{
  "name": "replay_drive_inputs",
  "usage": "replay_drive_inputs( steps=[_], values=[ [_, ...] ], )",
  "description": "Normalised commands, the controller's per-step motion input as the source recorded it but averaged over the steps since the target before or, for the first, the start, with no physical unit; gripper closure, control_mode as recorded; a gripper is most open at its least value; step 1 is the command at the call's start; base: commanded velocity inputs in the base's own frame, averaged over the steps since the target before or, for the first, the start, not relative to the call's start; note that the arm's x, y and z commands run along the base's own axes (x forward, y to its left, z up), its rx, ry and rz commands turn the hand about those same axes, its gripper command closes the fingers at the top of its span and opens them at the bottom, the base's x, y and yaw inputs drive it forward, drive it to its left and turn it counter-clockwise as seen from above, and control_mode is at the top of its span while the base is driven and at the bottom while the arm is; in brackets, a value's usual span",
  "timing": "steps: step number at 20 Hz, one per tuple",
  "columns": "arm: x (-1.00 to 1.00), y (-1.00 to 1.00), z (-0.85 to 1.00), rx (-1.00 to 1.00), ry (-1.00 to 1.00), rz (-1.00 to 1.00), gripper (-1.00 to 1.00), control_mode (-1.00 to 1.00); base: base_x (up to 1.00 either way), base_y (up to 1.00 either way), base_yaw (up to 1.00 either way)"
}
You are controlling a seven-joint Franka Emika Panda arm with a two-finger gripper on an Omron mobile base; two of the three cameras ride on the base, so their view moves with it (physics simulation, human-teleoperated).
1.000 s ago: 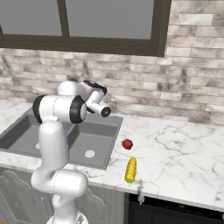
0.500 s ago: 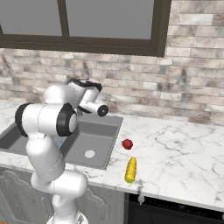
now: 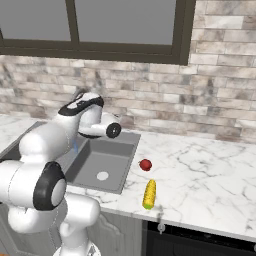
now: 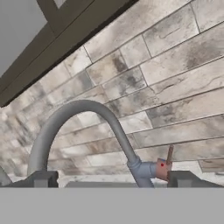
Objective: Turn on the sink faucet. Then move the corn from the counter to the sink. Turn off the sink. Move the vegetable from the sink to the pot next to the stove. Finally move the pot to the rear right burner.
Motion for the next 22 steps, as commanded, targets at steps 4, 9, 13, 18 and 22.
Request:
replay_drive_inputs(
  steps=[4,9,13,18,22],
  values=[
    [-0.91,-0.35,0.67,0.00,0.29,-0.03,-1.00,-1.00,0.00,0.00,0.00],
    [-0.88,-0.40,0.57,-0.02,0.35,-0.04,-1.00,-1.00,0.00,0.00,0.00],
    [-0.84,-0.47,0.40,-0.11,0.34,0.00,-1.00,-1.00,0.00,0.00,0.00],
    [-0.88,-0.54,-0.17,-0.15,0.30,0.03,-1.00,-1.00,0.00,0.00,0.00],
    [-0.99,-0.61,-0.39,-0.12,0.25,0.03,-1.00,-1.00,0.00,0.00,0.00]
  ],
)
